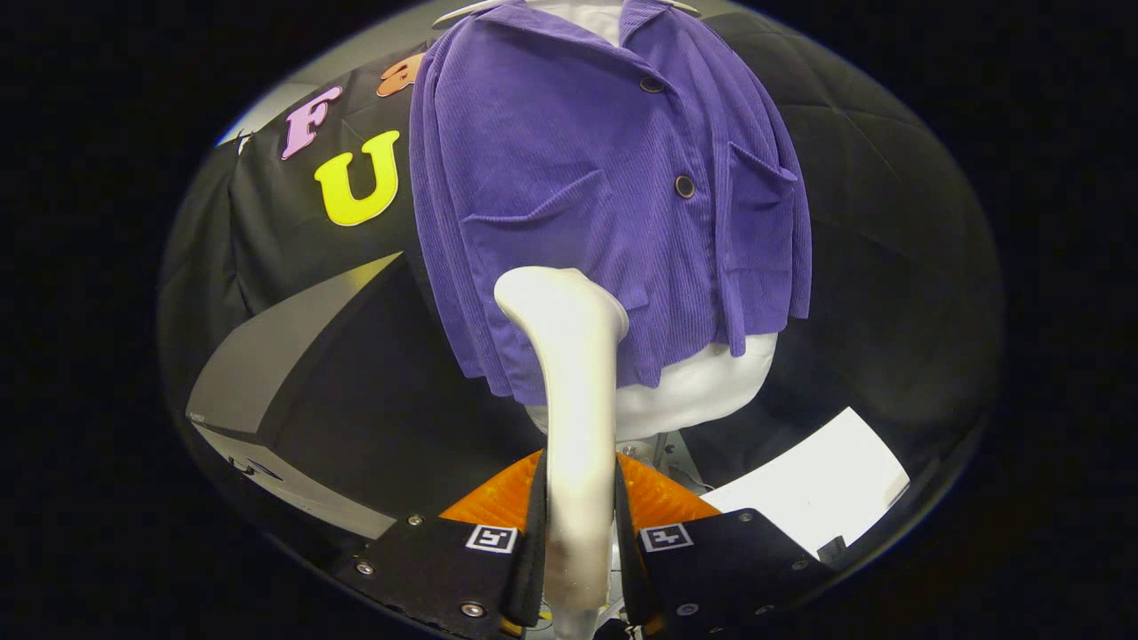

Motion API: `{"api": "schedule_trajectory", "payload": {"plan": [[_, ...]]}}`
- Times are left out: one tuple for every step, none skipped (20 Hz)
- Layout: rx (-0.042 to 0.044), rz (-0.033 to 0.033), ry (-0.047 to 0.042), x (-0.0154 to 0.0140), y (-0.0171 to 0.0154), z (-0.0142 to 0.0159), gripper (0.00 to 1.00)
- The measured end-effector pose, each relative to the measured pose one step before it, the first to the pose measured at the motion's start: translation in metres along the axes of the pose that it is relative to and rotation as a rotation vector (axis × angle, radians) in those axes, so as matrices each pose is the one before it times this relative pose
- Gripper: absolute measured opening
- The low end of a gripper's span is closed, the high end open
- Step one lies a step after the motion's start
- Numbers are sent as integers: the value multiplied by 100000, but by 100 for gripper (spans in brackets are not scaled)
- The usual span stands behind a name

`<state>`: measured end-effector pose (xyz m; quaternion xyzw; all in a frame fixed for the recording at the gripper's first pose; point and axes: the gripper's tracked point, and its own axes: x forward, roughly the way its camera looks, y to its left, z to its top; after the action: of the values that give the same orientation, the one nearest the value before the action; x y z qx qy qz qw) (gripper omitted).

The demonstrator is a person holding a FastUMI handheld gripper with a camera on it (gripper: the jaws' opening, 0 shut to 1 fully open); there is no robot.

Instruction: Iron the clothes twice with a garment steamer, once on the left side and once on the right side.

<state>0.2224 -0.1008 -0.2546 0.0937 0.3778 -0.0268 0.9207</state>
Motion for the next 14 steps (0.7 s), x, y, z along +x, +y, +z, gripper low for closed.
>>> {"api": "schedule_trajectory", "payload": {"plan": [[-37, -206, 1048, 171, -153, -569, 36], [148, -186, 1109, 88, -164, -661, 36], [317, -158, 1152, 70, -121, -631, 36], [394, -117, 1135, 61, -88, -644, 36], [324, -92, 921, -17, -96, -633, 36], [340, -140, 857, -101, -213, -724, 36], [600, -162, 725, -173, -146, -572, 36], [375, 133, 470, -214, -11, -452, 36], [270, 179, 438, -210, -162, -320, 36], [339, 202, -201, -385, -16, -200, 36], [312, 287, -691, -586, 82, -151, 36], [646, 467, -1528, -864, 96, 120, 36], [619, 555, -1632, -982, 121, 198, 36], [514, 636, -1804, -1081, 151, 402, 36]]}}
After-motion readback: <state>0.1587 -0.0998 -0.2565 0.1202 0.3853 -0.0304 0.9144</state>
